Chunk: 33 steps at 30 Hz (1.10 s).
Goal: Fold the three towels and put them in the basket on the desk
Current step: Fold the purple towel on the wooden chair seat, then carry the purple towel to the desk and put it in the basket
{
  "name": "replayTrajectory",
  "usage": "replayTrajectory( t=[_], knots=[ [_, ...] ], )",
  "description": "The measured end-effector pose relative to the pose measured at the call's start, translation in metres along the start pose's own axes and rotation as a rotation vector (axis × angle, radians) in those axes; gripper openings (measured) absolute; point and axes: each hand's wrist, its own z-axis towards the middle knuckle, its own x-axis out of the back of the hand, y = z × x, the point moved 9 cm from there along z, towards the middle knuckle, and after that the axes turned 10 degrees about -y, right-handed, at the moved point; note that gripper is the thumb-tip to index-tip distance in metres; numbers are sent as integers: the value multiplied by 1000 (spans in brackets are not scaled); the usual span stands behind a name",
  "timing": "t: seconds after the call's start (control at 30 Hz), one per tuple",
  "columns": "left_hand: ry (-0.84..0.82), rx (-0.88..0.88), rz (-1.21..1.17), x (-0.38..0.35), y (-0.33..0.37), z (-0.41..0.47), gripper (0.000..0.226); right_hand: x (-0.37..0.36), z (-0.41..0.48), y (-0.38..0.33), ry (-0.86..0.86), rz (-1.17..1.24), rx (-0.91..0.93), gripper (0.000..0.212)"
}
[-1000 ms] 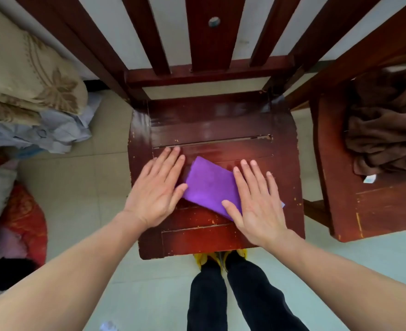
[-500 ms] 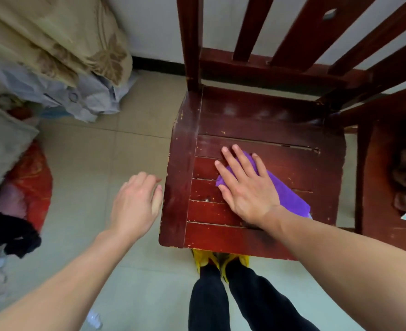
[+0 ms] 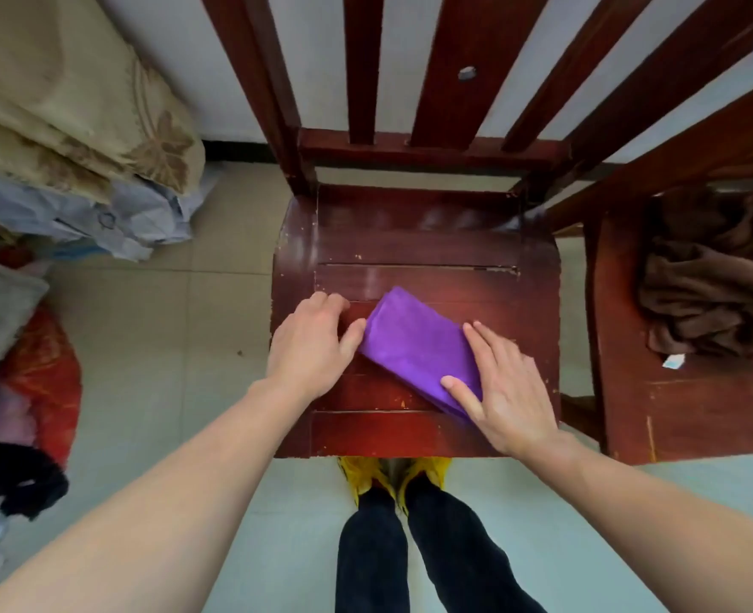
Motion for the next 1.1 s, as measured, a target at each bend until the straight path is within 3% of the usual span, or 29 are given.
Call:
replayTrajectory(
  t=[0.1,0.23,0.3,0.4,0.47,0.67,0.83,1.0,1.1],
  knots=[
    [-144,-62,37,-26,23,18,64,-13,-14,13,-7,159,-29,75],
    [-190,-43,-65,-38,29,33,73,-23,-14,24,-36,325,-120,86],
    [-221,33,-175,-40,26,37,62,-30,-11,35,-95,455,-249,86],
    [-367,116,-371,-54,25,31,37,-39,-17,49,-193,610,-373,61],
    [-443,145,-482,-58,32,17,34,-40,-34,56,-204,790,-416,51],
    [-478,53,-679,-37,98,-39,25,-17,-116,56,1,1295,-511,40],
    [-557,-110,-561,-8,177,-107,56,12,-214,41,125,1442,-519,50],
    [-651,-245,-429,5,255,-187,36,26,-331,35,246,1701,-553,73],
    [-679,-357,-372,-6,305,-247,30,20,-414,40,429,1964,-574,61]
  ],
)
